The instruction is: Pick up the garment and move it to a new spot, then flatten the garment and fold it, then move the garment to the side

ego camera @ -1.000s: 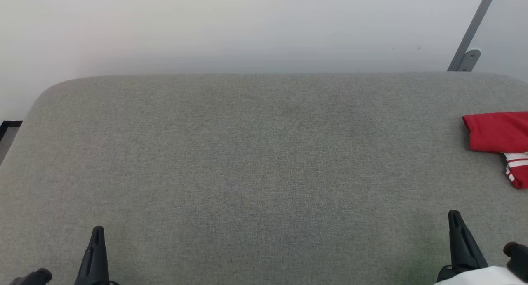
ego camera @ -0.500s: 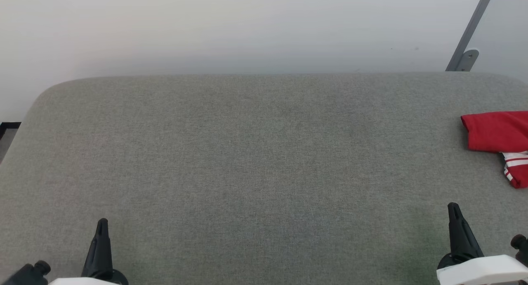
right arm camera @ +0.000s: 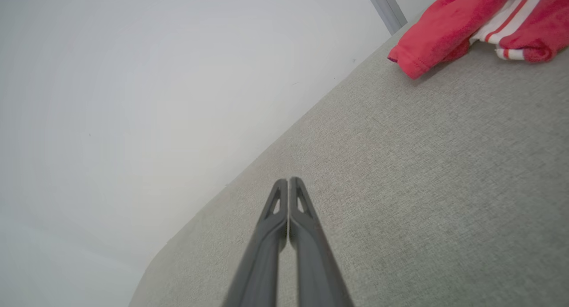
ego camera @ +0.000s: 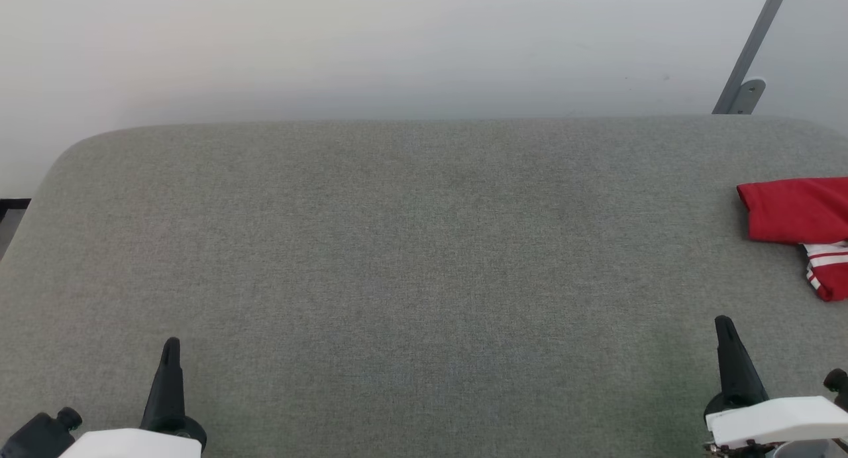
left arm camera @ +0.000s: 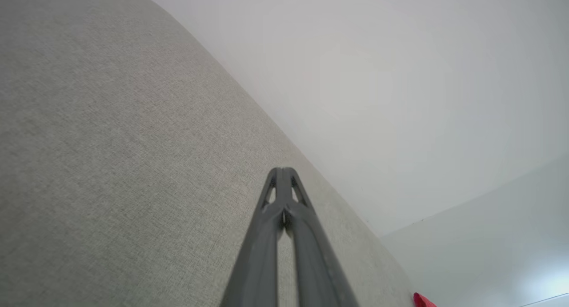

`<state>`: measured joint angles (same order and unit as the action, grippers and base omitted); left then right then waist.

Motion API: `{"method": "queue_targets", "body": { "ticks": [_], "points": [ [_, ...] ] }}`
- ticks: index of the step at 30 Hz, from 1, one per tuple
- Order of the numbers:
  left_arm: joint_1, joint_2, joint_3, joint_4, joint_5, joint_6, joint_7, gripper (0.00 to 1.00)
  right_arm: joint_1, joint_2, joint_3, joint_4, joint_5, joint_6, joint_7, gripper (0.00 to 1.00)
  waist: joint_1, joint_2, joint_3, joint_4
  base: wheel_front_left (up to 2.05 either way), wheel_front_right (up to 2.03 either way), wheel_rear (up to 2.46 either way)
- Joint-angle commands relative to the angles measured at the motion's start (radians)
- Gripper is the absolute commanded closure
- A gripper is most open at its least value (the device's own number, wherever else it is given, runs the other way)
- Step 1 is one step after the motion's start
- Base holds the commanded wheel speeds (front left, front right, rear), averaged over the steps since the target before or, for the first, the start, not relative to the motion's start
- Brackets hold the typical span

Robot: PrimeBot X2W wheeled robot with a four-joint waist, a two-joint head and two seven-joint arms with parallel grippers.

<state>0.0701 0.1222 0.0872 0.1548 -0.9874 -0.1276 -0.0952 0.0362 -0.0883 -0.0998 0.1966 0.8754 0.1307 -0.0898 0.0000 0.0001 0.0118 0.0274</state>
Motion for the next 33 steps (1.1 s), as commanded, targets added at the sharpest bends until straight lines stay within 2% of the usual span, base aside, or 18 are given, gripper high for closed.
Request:
{"method": "queue_targets", "body": {
  "ticks": [1, 16, 33],
  "points": [
    [-0.026, 0.003, 0.006, -0.006, -0.027, -0.002, 0.008, 1.00, -0.026, 0.001, -0.003, -0.009, 0.034, 0.000, 0.011, 1.00, 0.0000, -0.0001, 0.000, 0.000, 0.00, 0.00, 0.00],
    [-0.067, -0.014, 0.009, 0.018, -0.184, -0.003, 0.058, 1.00, -0.059, 0.010, -0.006, 0.006, 0.213, 0.000, 0.060, 1.00, 0.0000, -0.0001, -0.002, -0.006, 0.00, 0.00, 0.00],
    [-0.102, -0.030, 0.012, 0.039, -0.313, -0.003, 0.102, 1.00, -0.085, 0.019, -0.009, 0.018, 0.367, 0.000, 0.103, 1.00, 0.0000, -0.0001, -0.003, -0.011, 0.00, 0.00, 0.00]
  ]
}}
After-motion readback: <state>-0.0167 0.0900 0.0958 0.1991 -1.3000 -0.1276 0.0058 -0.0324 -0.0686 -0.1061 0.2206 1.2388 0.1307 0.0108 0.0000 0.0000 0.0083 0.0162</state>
